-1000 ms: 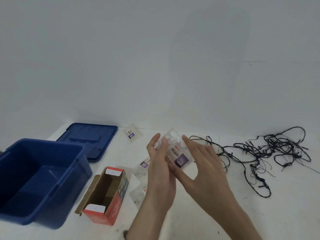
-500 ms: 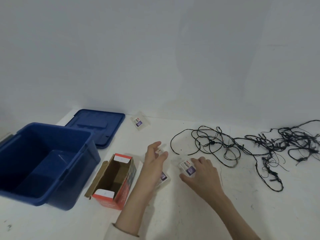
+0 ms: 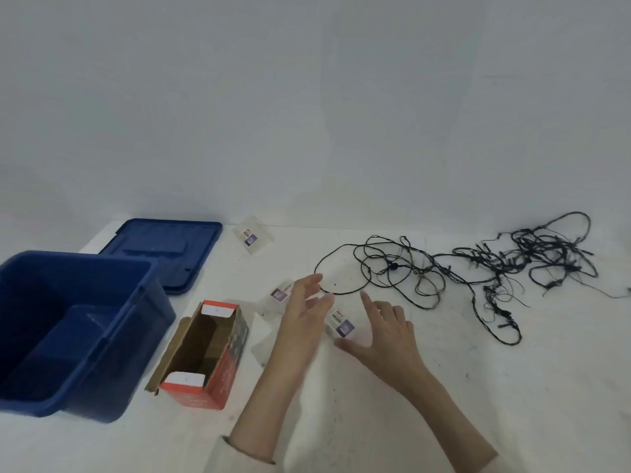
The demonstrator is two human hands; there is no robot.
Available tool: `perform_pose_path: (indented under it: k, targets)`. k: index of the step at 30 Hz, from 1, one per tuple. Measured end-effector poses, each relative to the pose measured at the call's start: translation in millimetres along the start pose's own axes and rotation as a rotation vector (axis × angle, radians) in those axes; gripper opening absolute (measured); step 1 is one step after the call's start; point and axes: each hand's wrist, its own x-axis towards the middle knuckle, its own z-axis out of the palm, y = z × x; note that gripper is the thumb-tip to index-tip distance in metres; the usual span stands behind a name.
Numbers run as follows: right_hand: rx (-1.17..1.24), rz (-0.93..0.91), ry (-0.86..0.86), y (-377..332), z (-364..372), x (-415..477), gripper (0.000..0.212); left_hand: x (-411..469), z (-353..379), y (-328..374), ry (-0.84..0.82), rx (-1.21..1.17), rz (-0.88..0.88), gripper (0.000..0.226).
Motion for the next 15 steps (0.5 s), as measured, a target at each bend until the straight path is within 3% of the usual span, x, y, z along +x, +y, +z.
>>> perform_pose_path:
  k: [7, 10, 15]
  targets:
    - [0.091, 0.220, 0.209, 84, -70, -53, 0.055, -16, 102, -13, -0.411, 0.164, 0.034, 0.018]
    - [-0.065, 0.442, 0.252, 131, -103, -91, 0.054, -35, 154, -18, -0.596, 0.232, 0.008, 0.019]
    - [-0.250, 0.778, 0.114, 185, -129, -148, 0.067, -64, 207, -24, -0.790, 0.266, -0.018, 0.020]
